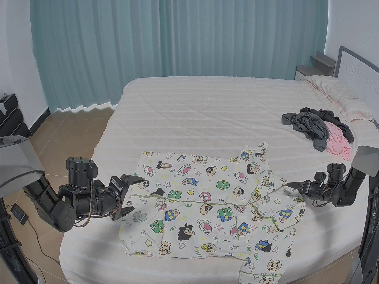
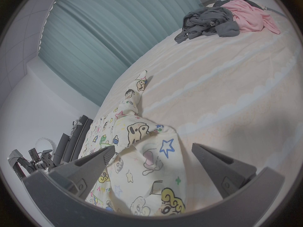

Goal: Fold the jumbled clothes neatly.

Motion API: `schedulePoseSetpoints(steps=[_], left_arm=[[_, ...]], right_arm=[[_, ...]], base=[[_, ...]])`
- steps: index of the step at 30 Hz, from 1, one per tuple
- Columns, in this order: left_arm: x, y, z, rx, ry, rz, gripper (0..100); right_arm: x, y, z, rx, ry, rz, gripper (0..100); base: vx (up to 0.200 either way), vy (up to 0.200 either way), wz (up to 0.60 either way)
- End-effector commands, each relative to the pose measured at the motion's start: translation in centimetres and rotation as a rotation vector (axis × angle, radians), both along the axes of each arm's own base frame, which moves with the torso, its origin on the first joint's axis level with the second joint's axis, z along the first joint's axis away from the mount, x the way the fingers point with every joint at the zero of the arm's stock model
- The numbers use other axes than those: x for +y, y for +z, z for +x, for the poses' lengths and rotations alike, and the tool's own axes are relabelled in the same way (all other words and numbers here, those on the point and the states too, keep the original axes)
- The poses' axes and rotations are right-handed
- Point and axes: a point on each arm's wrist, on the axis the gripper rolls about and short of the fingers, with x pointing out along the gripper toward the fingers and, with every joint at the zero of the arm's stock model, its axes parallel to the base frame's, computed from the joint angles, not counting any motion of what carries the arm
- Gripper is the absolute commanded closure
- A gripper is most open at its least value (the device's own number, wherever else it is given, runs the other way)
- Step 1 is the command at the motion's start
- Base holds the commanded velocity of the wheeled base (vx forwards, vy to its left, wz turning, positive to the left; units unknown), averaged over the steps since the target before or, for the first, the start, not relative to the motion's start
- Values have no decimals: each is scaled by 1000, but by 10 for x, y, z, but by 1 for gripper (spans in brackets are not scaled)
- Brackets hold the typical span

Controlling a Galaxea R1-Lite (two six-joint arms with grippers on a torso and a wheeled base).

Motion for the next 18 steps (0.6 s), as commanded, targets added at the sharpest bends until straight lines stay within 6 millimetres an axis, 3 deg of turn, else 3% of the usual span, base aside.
schedulePoseSetpoints(steps=[1,8,18], left_arm=[[0,0,0,1,0,0,0],[0,-1,0,4,0,2,0],[0,-5,0,11,-2,12,0]], right_arm=[[0,-5,1,6,1,2,100],[-5,-5,2,2,-22,-3,100],[-39,11,-6,-25,-147,-44,100]], base=[[0,0,0],[0,0,0],[0,0,0]])
